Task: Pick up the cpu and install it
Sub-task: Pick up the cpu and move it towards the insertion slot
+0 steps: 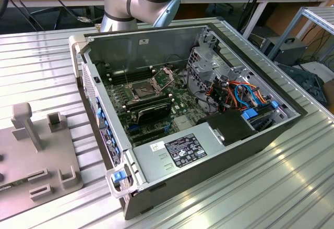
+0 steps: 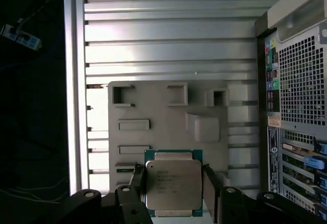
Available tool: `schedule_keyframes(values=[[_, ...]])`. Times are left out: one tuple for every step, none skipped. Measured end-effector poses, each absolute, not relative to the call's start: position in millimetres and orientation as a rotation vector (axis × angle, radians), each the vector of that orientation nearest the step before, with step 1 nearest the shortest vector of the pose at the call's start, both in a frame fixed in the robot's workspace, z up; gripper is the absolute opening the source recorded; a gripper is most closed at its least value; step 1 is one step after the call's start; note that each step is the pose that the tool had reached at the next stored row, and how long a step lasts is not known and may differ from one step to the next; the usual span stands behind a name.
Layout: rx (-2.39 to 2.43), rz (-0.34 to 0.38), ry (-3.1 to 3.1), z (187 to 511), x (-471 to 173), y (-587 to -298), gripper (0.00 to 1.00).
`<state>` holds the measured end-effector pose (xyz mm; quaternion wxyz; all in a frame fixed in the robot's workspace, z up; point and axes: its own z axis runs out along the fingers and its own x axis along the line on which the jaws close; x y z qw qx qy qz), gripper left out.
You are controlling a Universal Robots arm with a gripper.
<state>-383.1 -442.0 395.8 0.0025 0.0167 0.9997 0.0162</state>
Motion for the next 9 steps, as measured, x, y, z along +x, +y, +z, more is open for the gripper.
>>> schedule_keyframes(values=[[0.052,0.051,3.136,396,-380,-442,0.55],[0.052,0.051,3.136,396,-374,-442,0.55],[0.052,0.051,3.136,396,-370,-442,0.55],[0.052,0.051,3.136,396,-365,-442,0.55],[0.052,0.050,3.136,396,-358,-442,0.55],[0.052,0.051,3.136,396,-350,-442,0.55],[0.052,0.051,3.136,396,-344,-442,0.55],[0.052,0.051,3.136,396,-340,-442,0.55],[0.052,0.051,3.136,396,-335,-442,0.55]])
